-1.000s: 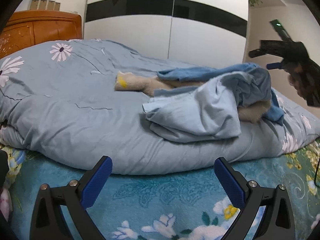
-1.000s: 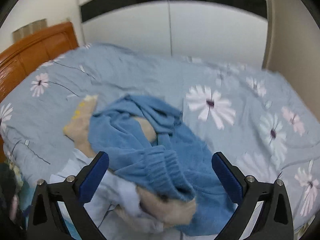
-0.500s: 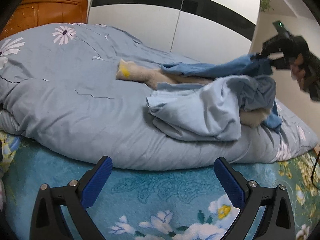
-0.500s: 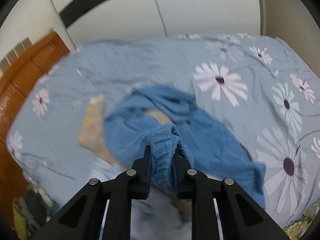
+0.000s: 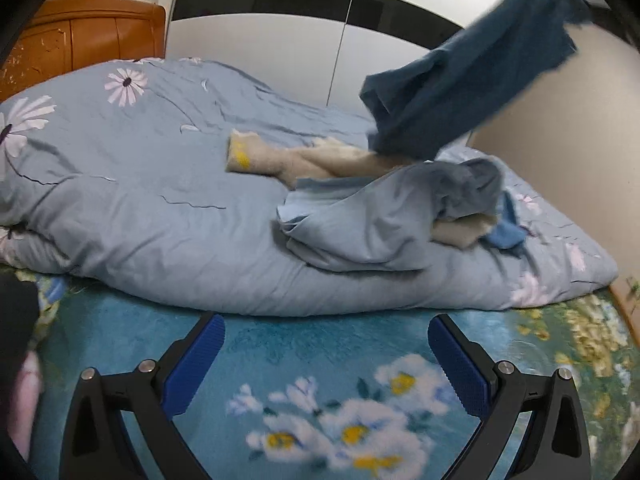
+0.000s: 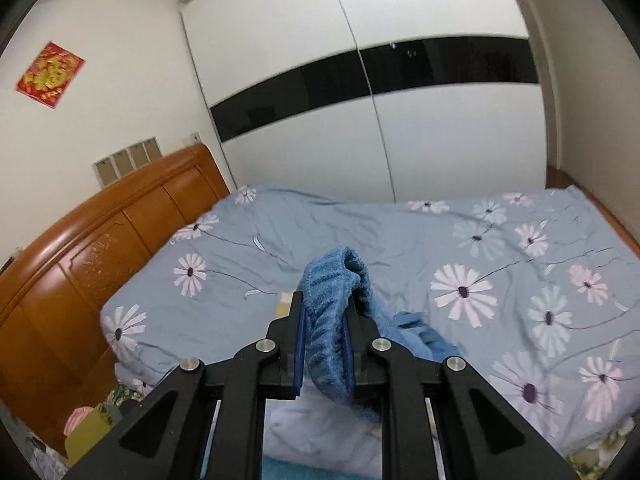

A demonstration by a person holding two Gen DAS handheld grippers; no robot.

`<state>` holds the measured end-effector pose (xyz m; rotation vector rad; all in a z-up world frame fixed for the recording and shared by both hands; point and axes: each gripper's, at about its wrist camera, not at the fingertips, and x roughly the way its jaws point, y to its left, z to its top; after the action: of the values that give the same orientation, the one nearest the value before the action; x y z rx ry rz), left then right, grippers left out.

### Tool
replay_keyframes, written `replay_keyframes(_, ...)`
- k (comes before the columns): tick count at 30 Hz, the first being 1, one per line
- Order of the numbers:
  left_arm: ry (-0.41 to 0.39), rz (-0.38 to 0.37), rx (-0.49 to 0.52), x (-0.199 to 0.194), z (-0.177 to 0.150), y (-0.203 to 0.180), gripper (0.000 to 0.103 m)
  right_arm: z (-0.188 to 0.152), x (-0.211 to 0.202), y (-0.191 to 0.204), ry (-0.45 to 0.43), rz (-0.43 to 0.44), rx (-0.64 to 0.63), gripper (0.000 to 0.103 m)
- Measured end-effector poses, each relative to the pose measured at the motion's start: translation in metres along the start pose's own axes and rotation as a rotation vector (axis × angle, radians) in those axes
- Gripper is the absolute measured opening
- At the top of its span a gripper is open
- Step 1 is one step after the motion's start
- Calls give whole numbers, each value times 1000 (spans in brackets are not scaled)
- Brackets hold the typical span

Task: Fold clothes
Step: 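Grasp the blue pants cuff with the right gripper and lift it off the duvet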

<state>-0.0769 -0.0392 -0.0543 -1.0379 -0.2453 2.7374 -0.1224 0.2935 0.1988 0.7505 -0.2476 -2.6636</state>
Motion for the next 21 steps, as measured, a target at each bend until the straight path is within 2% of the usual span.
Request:
replay_keyframes(3, 28, -28, 4, -35, 0, -11, 103, -25, -42, -17, 14, -26, 43, 16)
replay_keyframes(7, 29, -33, 63, -79, 8, -31, 103, -62, -88, -47, 31, -64, 121, 16)
replay_keyframes(12, -4, -31, 125, -127, 25, -58, 103, -91, -156, -108, -17, -153, 293, 16)
replay_keyframes(16, -26, -22, 152, -155, 25, -74, 103, -84, -235, -149, -121, -251, 368, 16)
replay_keyframes(19, -21, -29, 141, -166, 21, -80, 103, -61, -290, -151, -204, -314, 347, 16)
replay_keyframes(21, -12, -36, 133, -171, 18, -82, 103, -39, -320, -138, -261, -334, 293, 16)
